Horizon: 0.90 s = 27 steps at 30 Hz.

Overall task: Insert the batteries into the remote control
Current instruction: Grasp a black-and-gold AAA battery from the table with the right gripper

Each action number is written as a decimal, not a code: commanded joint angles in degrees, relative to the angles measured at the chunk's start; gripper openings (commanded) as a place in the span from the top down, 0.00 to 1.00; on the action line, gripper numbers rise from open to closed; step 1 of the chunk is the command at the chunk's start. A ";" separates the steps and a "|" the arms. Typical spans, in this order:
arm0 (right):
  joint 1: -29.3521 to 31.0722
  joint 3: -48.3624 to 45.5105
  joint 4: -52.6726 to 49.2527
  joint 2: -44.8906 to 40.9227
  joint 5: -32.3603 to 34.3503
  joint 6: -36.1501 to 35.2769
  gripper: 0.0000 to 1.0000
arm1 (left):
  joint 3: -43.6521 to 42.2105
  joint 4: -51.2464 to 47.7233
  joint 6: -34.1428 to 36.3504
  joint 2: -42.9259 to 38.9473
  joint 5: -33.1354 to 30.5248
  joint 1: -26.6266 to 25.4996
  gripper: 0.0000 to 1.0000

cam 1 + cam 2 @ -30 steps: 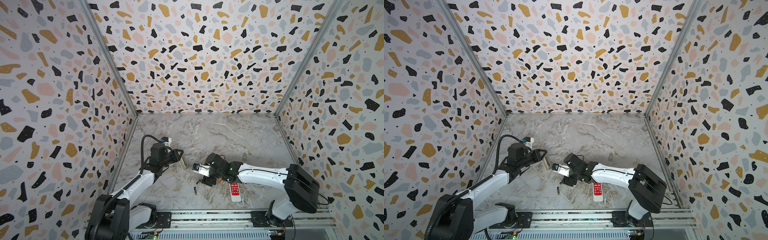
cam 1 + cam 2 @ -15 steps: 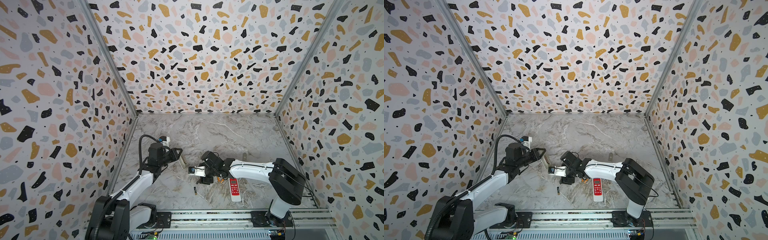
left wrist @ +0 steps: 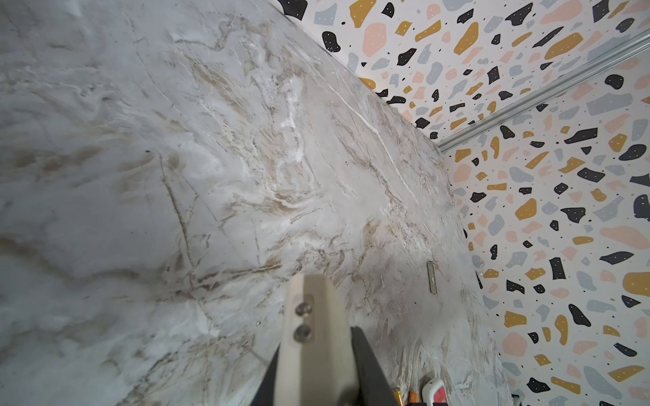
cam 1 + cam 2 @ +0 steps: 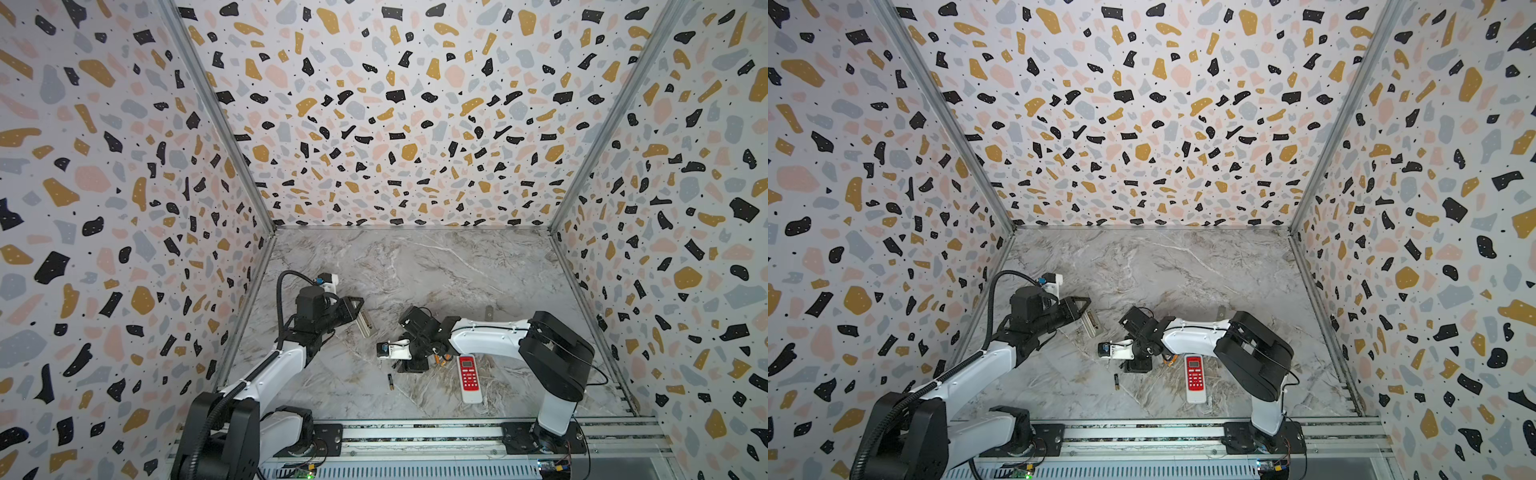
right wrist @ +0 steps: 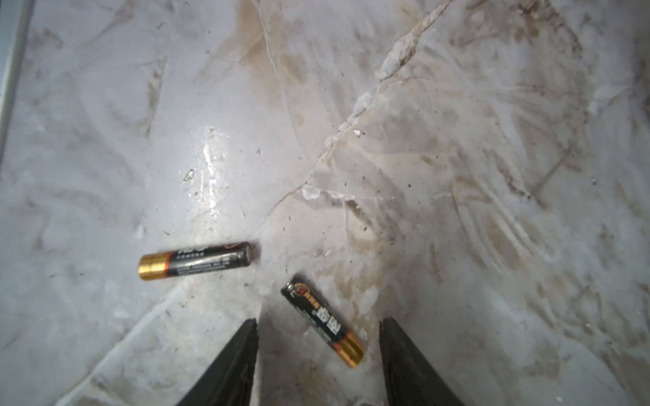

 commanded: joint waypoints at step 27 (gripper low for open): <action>-0.57 -4.19 0.75 -3.82 0.91 3.07 1.00 | -5.05 16.19 -6.32 -2.51 5.66 0.40 1.00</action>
